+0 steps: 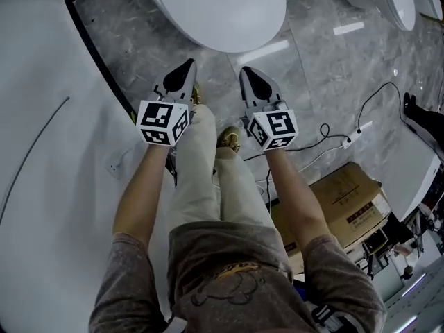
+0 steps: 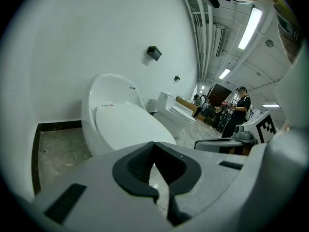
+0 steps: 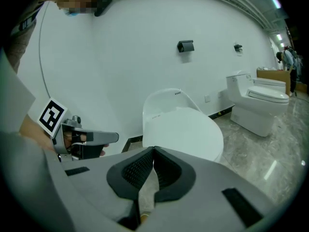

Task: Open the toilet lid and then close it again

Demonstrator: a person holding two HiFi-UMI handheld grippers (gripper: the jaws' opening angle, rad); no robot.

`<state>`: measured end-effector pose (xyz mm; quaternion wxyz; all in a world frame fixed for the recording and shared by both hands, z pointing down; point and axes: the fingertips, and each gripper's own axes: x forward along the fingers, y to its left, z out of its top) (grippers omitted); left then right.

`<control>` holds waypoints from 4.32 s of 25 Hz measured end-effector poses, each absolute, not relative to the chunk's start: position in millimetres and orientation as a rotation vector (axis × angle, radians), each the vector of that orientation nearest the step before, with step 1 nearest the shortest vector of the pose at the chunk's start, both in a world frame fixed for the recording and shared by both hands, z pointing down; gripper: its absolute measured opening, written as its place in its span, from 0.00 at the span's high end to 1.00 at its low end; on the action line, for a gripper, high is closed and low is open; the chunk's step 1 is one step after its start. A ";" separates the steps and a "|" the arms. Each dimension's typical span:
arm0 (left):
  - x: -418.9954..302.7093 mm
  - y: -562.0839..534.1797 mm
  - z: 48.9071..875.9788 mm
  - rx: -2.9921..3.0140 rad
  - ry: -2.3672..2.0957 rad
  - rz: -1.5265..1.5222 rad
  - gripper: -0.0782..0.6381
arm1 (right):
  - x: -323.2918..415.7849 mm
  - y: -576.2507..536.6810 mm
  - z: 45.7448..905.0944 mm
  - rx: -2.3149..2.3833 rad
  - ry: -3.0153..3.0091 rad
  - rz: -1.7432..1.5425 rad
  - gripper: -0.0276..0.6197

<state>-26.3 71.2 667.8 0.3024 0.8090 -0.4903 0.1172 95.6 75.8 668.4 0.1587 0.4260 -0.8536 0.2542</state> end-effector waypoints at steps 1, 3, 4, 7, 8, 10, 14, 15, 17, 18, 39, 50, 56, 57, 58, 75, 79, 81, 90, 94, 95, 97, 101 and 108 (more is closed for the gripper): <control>-28.0 69.0 682.8 2.140 -1.297 0.314 0.88 | 94.3 74.3 685.1 1.222 -2.425 0.737 0.92; -32.1 65.0 711.1 2.127 -1.294 0.327 0.88 | 91.9 72.7 716.4 1.228 -2.397 0.760 0.92; -33.0 62.6 723.8 2.123 -1.292 0.335 0.88 | 91.5 72.0 730.2 1.231 -2.384 0.772 0.92; -28.6 54.2 754.4 2.123 -1.280 0.354 0.88 | 94.5 68.2 762.2 1.260 -2.350 0.808 0.92; -25.6 52.2 762.7 2.125 -1.274 0.360 0.88 | 95.8 67.1 770.2 1.272 -2.340 0.821 0.92; -19.0 49.2 777.7 2.132 -1.257 0.377 0.88 | 97.4 64.9 783.6 1.290 -2.325 0.841 0.92; -5.4 45.0 801.8 2.143 -1.221 0.408 0.88 | 100.6 62.0 803.7 1.304 -2.303 0.852 0.92; -3.5 43.0 805.9 2.145 -1.216 0.412 0.88 | 101.1 60.8 807.7 1.306 -2.300 0.851 0.92; -1.4 38.3 810.9 2.152 -1.211 0.413 0.88 | 102.0 56.5 812.9 1.314 -2.299 0.849 0.92; -1.3 36.7 812.2 2.156 -1.209 0.413 0.88 | 102.3 53.6 813.8 1.319 -2.301 0.847 0.92; 1.3 32.3 774.2 2.166 -1.187 0.314 0.88 | 102.4 43.8 766.9 1.305 -2.340 0.770 0.92; -9.8 9.4 664.2 2.153 -1.205 0.272 0.88 | 87.8 12.8 638.6 1.257 -2.432 0.676 0.92; -24.6 -19.9 601.9 2.131 -1.231 0.235 0.88 | 70.5 -22.4 564.3 1.246 -2.458 0.638 0.92; -28.1 -24.4 592.9 2.123 -1.236 0.224 0.88 | 67.0 -27.8 553.0 1.246 -2.456 0.638 0.92; -31.9 -29.2 584.2 2.115 -1.243 0.213 0.88 | 63.3 -33.6 542.1 1.245 -2.455 0.637 0.92; -74.9 -106.1 498.5 1.938 -1.435 0.134 0.88 | 13.1 -125.4 437.4 0.970 -2.582 0.608 0.92; -94.0 -136.7 480.9 1.905 -1.488 0.127 0.88 | -10.0 -161.6 417.1 0.908 -2.616 0.584 0.92; -106.9 -152.7 473.3 1.896 -1.499 0.119 0.88 | -24.3 -180.7 409.0 0.886 -2.628 0.569 0.92; -151.6 -215.4 459.2 1.922 -1.450 0.103 0.88 | -75.6 -256.9 394.7 0.871 -2.611 0.498 0.92; -166.9 -236.6 453.1 1.921 -1.432 0.132 0.88 | -90.8 -282.8 385.9 0.898 -2.599 0.511 0.92; -169.1 -240.9 452.0 1.922 -1.430 0.136 0.88 | -92.9 -288.1 384.1 0.904 -2.596 0.520 0.92; -169.9 -250.0 450.8 1.924 -1.420 0.134 0.88 | -94.1 -298.6 383.0 0.916 -2.588 0.523 0.92; -180.1 -265.5 450.5 1.929 -1.411 0.137 0.88 | -105.6 -316.3 386.3 0.949 -2.577 0.543 0.92; -202.8 -296.1 435.0 1.952 -1.452 0.120 0.88 | -117.1 -329.4 389.7 0.961 -2.572 0.574 0.92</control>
